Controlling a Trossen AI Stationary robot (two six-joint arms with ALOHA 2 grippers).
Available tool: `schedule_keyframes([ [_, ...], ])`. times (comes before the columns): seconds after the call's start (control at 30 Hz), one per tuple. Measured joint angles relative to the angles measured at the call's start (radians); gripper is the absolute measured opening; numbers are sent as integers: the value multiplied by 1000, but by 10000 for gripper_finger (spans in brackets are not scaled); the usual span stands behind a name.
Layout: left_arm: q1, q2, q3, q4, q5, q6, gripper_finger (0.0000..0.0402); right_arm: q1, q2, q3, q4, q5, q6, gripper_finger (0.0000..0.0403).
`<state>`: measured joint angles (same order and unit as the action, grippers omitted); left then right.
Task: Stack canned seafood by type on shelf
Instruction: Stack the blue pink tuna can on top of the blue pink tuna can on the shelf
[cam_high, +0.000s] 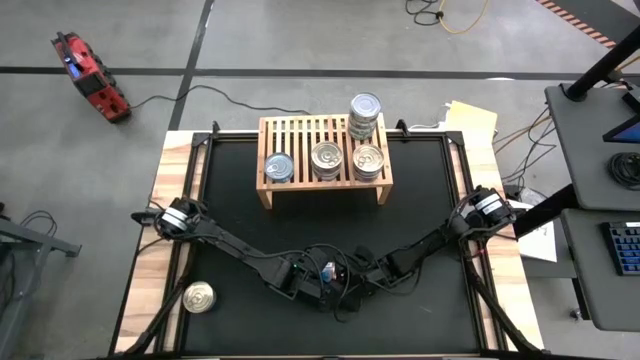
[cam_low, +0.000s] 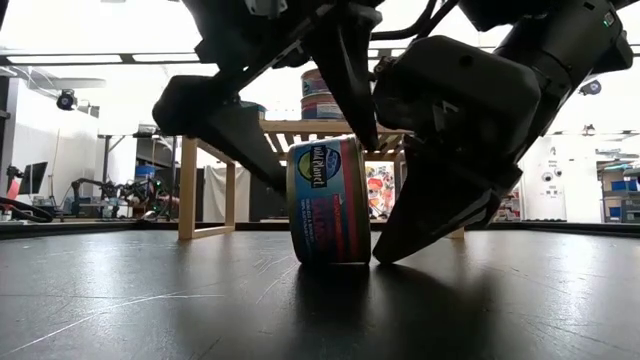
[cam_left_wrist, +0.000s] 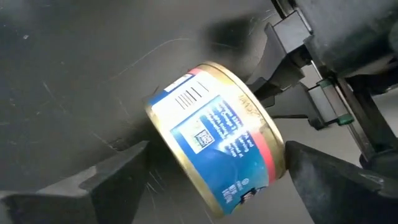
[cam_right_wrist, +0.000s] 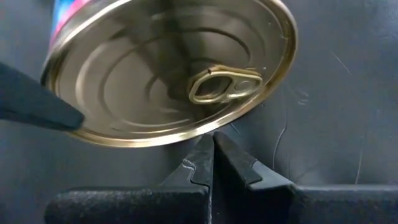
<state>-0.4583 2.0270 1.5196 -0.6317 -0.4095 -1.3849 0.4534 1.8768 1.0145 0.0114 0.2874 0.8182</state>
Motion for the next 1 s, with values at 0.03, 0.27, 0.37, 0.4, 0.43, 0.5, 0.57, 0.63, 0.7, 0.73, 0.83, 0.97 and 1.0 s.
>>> schedule_keyframes([
  [0.03, 0, 0, 0, 2, 0, 0, 344, 0, -1, 0, -4, 0, 1, 9],
  [0.27, 1, 0, 0, 6, 0, -5, 266, 0, -7, 0, -20, -4, 0, 9],
  [0.37, 1, 0, 0, 7, 0, -6, 227, 0, -7, 0, -21, -3, -1, 9],
  [0.4, 1, 0, 0, 7, 0, -6, 214, 0, -7, 0, -21, -3, -1, 9],
  [0.43, 1, 0, 0, 7, 0, -6, 203, 0, -7, 0, -21, -3, -2, 9],
  [0.5, 1, 0, 0, 7, 0, -7, 185, 0, -13, 0, -32, -6, -7, 9],
  [0.57, 1, -2, 0, 7, 0, -7, 183, 0, -26, -2, -60, -11, -16, 9],
  [0.63, 1, -7, 0, 2, 9, 9, 183, 0, -51, -3, -101, -24, -30, 9],
  [0.7, 2, -15, 0, -11, 27, 26, 183, 0, -76, -4, -144, -26, -35, 9],
  [0.73, 2, -22, 0, -25, 30, 36, 183, 0, -89, -4, -167, -27, -38, 9],
  [0.83, 2, -57, 0, -77, 23, 55, 182, 0, -142, -5, -230, -44, -57, 9],
  [0.97, 4, -138, 0, -103, -40, 105, 182, 0, -214, -4, -304, -55, -65, 9],
  [1.0, 6, -162, 0, -102, -59, 122, 182, 0, -238, -4, -312, -55, -73, 9],
])
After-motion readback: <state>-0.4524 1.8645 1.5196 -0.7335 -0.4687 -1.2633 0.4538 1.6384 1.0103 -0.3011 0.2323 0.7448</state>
